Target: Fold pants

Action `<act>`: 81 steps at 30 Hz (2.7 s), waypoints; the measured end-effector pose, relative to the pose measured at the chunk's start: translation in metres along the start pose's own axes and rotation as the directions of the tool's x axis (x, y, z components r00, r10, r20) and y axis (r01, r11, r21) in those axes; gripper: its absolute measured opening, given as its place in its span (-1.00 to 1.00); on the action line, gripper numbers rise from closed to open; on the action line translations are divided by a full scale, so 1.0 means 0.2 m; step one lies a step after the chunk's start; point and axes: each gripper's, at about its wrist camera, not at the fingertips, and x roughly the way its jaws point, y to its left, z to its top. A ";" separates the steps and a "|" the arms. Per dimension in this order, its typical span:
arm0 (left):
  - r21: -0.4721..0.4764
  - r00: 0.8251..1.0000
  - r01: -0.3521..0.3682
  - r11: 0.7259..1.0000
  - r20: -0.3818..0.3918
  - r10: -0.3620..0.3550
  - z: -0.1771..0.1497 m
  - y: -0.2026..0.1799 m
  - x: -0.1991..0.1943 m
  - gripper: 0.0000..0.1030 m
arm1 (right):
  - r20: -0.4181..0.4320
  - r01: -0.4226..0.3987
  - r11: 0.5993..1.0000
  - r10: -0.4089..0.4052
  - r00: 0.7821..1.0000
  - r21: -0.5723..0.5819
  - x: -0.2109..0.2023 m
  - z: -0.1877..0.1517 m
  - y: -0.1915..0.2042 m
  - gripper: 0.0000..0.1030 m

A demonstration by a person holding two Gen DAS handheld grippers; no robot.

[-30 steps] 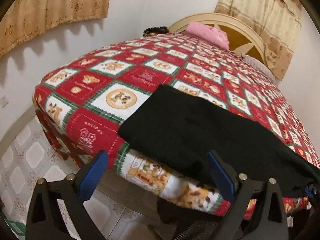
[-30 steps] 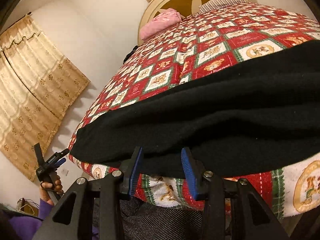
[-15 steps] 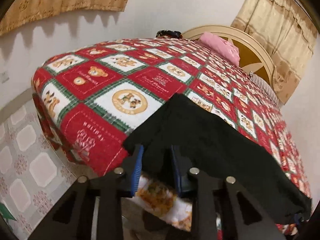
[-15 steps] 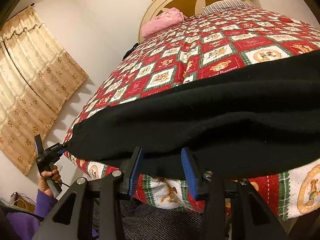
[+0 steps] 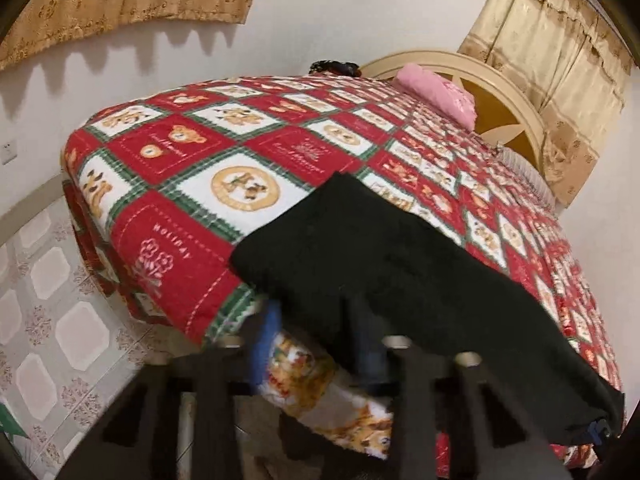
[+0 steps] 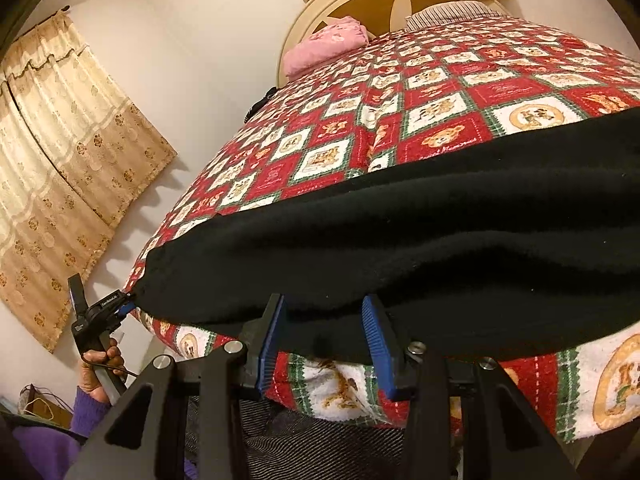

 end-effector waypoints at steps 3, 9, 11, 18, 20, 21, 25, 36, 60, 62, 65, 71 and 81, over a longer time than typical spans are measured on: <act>-0.008 0.999 0.035 0.999 0.003 -0.035 0.02 -0.01 -0.01 -0.66 | -0.004 -0.001 1.000 0.001 1.000 0.004 0.01 0.00 -0.01 -0.19; 0.028 1.000 0.012 1.000 0.000 -0.012 0.06 -0.05 -0.03 -0.68 | -0.013 0.001 1.000 -0.001 1.000 0.013 0.02 -0.01 -0.02 -0.19; 0.027 1.000 0.006 1.000 -0.008 -0.006 0.07 -0.06 -0.06 -0.68 | -0.015 0.004 1.000 -0.004 1.000 0.018 0.02 -0.02 -0.02 -0.19; 0.108 1.000 -0.023 0.994 0.022 0.021 0.08 -0.12 -0.10 -0.68 | -0.034 0.006 1.000 -0.005 0.999 0.028 0.05 -0.03 -0.03 -0.18; 0.090 1.000 -0.014 0.996 0.023 0.012 0.09 -0.11 -0.06 -0.68 | -0.032 0.005 1.000 -0.004 0.999 0.030 0.05 -0.03 -0.03 -0.18; 0.089 0.999 -0.019 0.996 0.031 0.016 0.10 -0.11 -0.06 -0.68 | -0.031 0.005 1.000 -0.004 1.000 0.030 0.05 -0.03 -0.03 -0.18; 0.026 1.000 0.012 1.000 0.023 -0.012 0.16 -0.05 -0.04 -0.69 | -0.026 0.002 0.999 -0.001 1.000 0.036 0.04 -0.03 -0.03 -0.18; 0.116 0.994 -0.107 0.987 -0.012 0.109 0.14 -0.02 0.12 -0.68 | -0.026 -0.025 0.994 0.028 0.999 0.108 -0.04 -0.09 -0.10 -0.18; 0.358 0.993 -0.108 0.927 0.086 0.083 0.10 -0.49 0.05 -0.05 | -0.030 0.021 0.987 -0.016 0.999 0.160 -0.05 -0.06 -0.21 -0.93; 0.378 0.992 -0.129 0.917 0.059 0.115 0.07 -0.52 0.13 -0.05 | -0.031 -0.001 0.982 0.007 1.000 0.191 -0.06 -0.07 -0.24 -0.93; 0.377 0.988 -0.147 0.915 0.018 0.151 0.04 -0.51 0.22 -0.05 | -0.067 -0.030 0.971 0.047 0.997 0.237 -0.06 -0.07 -0.28 -0.92; 0.347 0.987 -0.147 0.927 -0.010 0.160 0.02 -0.46 0.22 0.17 | -0.040 -0.053 0.971 0.064 0.997 0.235 -0.29 -0.05 -0.30 -0.87; 0.363 0.977 -0.207 0.908 0.023 0.214 0.02 -0.47 0.25 0.43 | 0.168 0.320 0.942 -0.333 0.928 0.098 -0.45 0.24 -0.56 -0.87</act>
